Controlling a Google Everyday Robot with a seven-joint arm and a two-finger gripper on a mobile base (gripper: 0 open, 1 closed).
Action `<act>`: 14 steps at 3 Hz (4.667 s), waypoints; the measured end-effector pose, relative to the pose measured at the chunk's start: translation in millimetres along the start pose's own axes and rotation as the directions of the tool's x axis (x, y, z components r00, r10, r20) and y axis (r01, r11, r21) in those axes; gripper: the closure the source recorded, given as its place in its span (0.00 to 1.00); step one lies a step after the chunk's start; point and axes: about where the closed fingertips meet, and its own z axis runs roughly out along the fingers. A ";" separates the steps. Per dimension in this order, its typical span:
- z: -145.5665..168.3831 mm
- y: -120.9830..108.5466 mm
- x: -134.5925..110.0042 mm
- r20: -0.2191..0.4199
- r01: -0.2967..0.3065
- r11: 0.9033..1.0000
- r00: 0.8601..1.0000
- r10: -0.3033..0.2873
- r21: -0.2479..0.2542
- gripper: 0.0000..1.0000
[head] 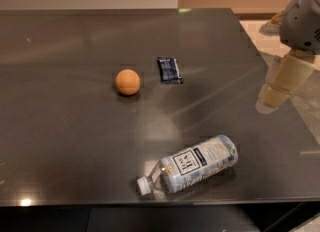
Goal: Move orange near blue plastic bottle
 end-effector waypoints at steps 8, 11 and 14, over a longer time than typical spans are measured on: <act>204.5 -31.6 -211.5 0.192 0.143 0.974 0.975 -0.109 -0.177 0.00; 223.3 -31.4 -227.2 0.187 0.164 0.962 0.974 -0.124 -0.216 0.39; 177.3 -8.1 -201.1 0.268 0.274 0.933 0.940 -0.209 -0.233 1.00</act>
Offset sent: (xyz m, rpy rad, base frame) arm 0.1011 0.1297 -0.0223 0.2309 -0.0107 0.1437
